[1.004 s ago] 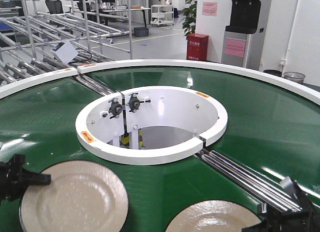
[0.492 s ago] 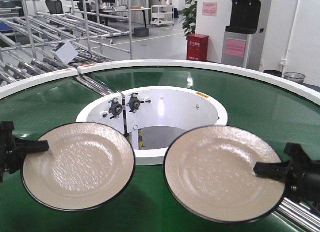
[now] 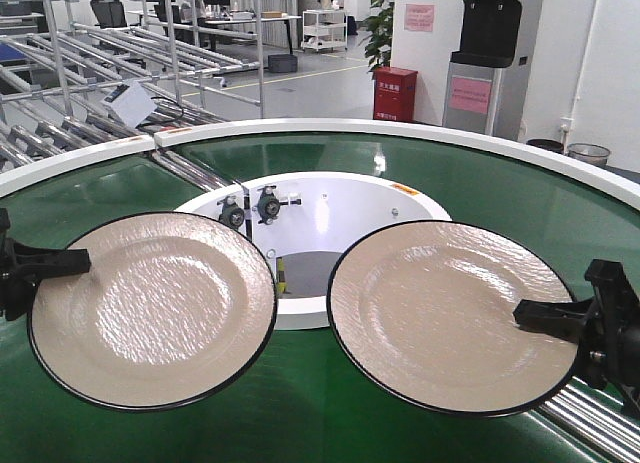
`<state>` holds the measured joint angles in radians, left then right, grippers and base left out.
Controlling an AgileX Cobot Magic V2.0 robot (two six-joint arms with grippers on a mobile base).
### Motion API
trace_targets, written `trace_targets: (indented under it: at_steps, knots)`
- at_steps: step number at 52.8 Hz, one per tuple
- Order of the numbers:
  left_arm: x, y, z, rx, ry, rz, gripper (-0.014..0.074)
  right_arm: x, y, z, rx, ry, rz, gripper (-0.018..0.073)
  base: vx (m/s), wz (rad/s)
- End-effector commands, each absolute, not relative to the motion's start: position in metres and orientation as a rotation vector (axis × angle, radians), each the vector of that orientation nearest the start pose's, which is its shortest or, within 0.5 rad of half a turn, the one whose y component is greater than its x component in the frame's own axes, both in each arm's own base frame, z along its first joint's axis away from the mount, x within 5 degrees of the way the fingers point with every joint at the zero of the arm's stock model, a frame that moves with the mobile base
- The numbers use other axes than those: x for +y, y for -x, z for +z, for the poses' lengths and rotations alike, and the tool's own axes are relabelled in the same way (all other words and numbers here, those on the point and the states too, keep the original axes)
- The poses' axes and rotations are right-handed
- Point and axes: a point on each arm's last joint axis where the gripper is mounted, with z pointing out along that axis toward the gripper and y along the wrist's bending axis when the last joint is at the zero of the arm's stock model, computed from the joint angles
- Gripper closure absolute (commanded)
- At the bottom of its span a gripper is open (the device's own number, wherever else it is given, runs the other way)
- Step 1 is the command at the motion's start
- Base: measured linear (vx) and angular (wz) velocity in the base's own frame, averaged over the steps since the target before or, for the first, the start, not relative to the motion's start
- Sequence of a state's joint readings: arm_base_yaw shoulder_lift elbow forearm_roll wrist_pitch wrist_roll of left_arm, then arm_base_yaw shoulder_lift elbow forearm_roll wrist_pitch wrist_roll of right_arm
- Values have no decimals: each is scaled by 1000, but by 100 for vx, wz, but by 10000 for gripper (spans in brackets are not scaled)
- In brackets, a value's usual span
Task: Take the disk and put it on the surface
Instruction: 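Lift both plates upright off the carousel with both grippers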
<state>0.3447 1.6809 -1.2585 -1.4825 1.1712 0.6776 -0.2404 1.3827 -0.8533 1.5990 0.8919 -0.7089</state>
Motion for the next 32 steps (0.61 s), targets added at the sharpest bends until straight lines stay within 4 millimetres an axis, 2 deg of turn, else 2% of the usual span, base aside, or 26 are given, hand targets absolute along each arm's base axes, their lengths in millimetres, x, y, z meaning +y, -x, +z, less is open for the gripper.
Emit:
trace_targets:
  at_steps: [1, 32]
  knots:
    - [29, -341, 358, 1842, 237, -1561, 604, 6, -278, 328, 1830, -511, 1416, 568, 0, 0]
    - [29, -341, 358, 1842, 237, -1561, 604, 6, -278, 328, 1830, -511, 1416, 568, 0, 0]
